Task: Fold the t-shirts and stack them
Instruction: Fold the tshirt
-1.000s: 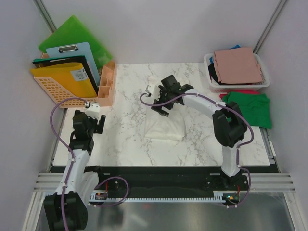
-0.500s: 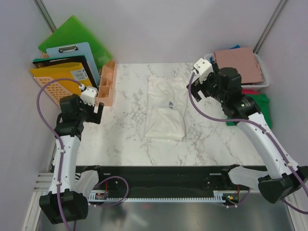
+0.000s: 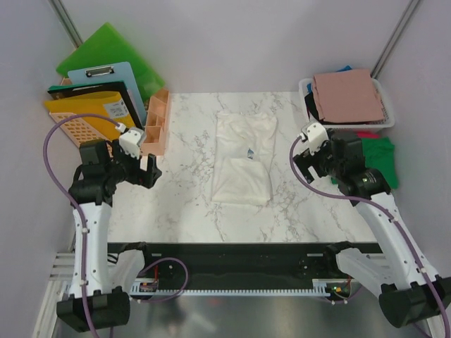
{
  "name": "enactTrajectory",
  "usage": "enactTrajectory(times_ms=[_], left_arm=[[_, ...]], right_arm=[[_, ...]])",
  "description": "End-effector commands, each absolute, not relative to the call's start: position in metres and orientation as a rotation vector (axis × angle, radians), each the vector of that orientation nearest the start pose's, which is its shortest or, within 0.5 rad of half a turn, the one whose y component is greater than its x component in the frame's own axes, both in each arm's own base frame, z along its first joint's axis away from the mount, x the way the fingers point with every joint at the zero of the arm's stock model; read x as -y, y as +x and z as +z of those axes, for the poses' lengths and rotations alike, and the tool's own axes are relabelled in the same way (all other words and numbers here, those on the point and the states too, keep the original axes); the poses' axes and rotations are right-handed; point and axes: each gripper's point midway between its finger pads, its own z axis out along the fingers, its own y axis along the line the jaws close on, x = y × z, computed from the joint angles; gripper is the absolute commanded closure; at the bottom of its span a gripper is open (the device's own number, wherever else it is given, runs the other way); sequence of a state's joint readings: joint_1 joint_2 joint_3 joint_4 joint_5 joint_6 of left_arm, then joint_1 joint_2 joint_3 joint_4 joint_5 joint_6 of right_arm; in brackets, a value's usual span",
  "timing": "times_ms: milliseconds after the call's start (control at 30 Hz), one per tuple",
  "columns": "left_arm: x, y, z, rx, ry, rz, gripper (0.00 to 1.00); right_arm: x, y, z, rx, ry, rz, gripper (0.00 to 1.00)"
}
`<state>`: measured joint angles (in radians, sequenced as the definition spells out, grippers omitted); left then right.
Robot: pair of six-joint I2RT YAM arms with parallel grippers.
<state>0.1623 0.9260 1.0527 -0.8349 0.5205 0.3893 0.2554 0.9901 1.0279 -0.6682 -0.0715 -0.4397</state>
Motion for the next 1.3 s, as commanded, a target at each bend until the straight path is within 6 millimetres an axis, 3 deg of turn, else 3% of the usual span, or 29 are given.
enactTrajectory(times_ms=[0,133,300,433,500,567,900,1100,1267], left_arm=[[0.024,0.261,0.243,-2.054,0.437,-0.201,0.0],[0.017,0.266,0.215,-2.149,0.382,-0.206,0.0],[0.015,0.272,0.219,-2.125,0.349,-0.194,0.0],[0.0,0.276,0.216,-2.128,0.356,-0.089,0.0],[-0.004,0.279,0.209,-2.15,0.347,-0.071,0.0],[-0.005,0.28,0.201,-2.167,0.331,-0.073,0.0],[-0.016,0.279,0.188,-2.207,0.317,-0.009,0.0],[-0.016,0.282,0.191,-2.206,0.32,-0.014,0.0],[-0.018,0.278,0.19,-2.204,0.319,0.001,0.0]], right_arm=[[-0.058,0.3,0.238,-1.975,-0.686,-0.089,0.02],[-0.062,0.31,0.234,-2.024,-0.613,-0.041,0.02],[-0.078,0.313,0.217,-2.12,-0.578,0.09,0.02],[-0.123,0.303,0.183,-2.236,-0.672,0.421,0.02],[-0.147,0.298,0.181,-2.231,-0.73,0.603,0.03],[-0.159,0.303,0.169,-2.253,-0.749,0.692,0.14],[-0.195,0.343,0.112,-2.313,-0.715,0.933,0.18],[-0.216,0.362,0.099,-2.325,-0.734,0.926,0.27],[-0.229,0.38,0.075,-2.368,-0.743,0.915,0.31]])
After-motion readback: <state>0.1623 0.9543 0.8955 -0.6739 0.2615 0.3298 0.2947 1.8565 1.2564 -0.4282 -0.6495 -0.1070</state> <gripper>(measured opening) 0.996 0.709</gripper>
